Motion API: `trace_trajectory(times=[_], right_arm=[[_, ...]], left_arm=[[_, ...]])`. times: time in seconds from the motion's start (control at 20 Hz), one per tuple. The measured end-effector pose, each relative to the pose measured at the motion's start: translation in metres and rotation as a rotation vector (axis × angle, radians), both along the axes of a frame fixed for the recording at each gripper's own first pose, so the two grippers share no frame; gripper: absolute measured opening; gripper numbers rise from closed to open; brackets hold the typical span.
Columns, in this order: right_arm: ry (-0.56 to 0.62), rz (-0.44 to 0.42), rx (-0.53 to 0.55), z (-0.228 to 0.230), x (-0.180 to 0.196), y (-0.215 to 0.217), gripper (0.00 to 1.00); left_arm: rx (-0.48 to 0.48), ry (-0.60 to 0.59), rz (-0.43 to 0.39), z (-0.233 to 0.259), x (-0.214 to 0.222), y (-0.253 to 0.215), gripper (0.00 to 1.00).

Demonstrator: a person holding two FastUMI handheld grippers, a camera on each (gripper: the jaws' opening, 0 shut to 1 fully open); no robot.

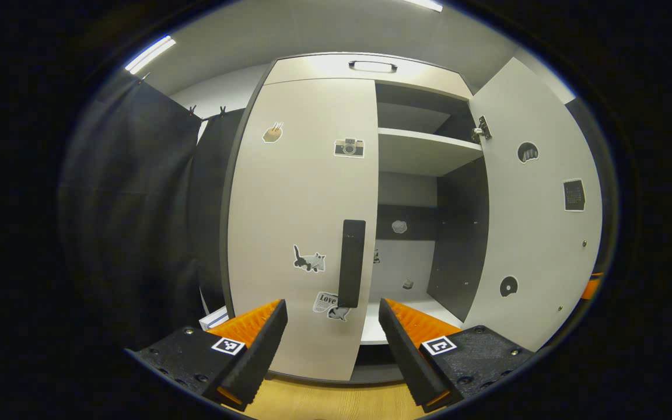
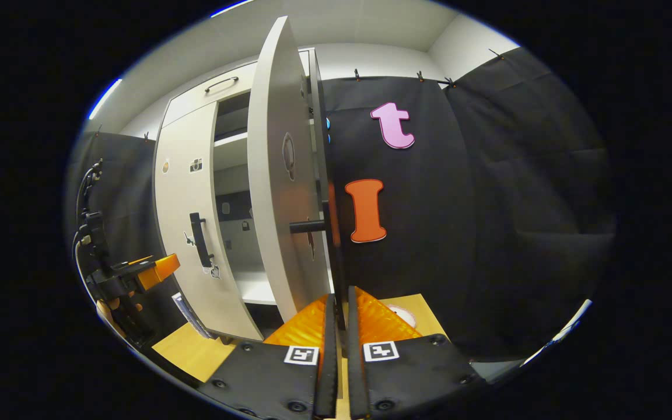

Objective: Open the right door of the double-door shoe cabinet with the right hand, and open the left door with the left hand.

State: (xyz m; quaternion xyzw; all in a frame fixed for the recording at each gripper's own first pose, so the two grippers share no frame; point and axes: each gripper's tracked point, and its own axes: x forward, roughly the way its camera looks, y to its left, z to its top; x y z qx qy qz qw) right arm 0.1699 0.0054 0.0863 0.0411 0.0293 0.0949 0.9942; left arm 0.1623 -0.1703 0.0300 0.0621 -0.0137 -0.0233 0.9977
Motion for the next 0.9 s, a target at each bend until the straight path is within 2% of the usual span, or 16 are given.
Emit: trace_trajectory(times=[0.05, 0.2, 0.25, 0.3, 0.4, 0.45, 0.5, 0.6, 0.75, 0.8, 0.9], right_arm=[[-0.009, -0.014, -0.005, 0.002, 0.001, -0.005, 0.19], [-0.025, -0.015, 0.017, 0.007, -0.004, -0.012, 0.29], [-0.027, -0.01, 0.031, 0.01, -0.008, -0.015, 0.29], [-0.025, -0.015, 0.042, 0.009, -0.007, -0.018, 0.44], [-0.027, -0.04, 0.048, 0.008, -0.005, -0.03, 0.74], [-0.031, -0.053, 0.047, 0.009, -0.005, -0.034, 0.8], [-0.041, -0.079, 0.036, 0.011, -0.005, -0.041, 0.8], [-0.065, -0.109, 0.003, 0.014, -0.004, -0.049, 0.93], [-0.077, -0.117, -0.022, 0.015, -0.007, -0.052, 0.88], [-0.078, -0.119, -0.021, 0.015, -0.008, -0.054, 0.98], [-0.08, -0.13, -0.016, 0.015, -0.009, -0.059, 0.98]], left_arm=[[-0.001, 0.001, -0.005, 0.0, 0.007, -0.002, 0.95], [-0.022, 0.016, -0.024, 0.0, 0.026, -0.008, 0.95], [-0.025, 0.019, -0.03, 0.001, 0.031, -0.009, 0.95], [-0.021, 0.019, -0.03, 0.002, 0.037, -0.01, 0.92], [0.003, 0.012, -0.022, 0.003, 0.052, -0.011, 0.95], [0.015, 0.012, -0.012, 0.003, 0.06, -0.01, 0.95], [0.021, 0.017, -0.013, 0.002, 0.068, -0.011, 0.95], [0.014, 0.03, -0.027, -0.001, 0.086, -0.015, 0.95], [-0.009, 0.061, -0.031, -0.009, 0.108, -0.018, 0.95], [-0.015, 0.062, -0.034, -0.009, 0.112, -0.018, 0.95], [0.002, 0.063, -0.03, -0.01, 0.117, -0.017, 0.95]])
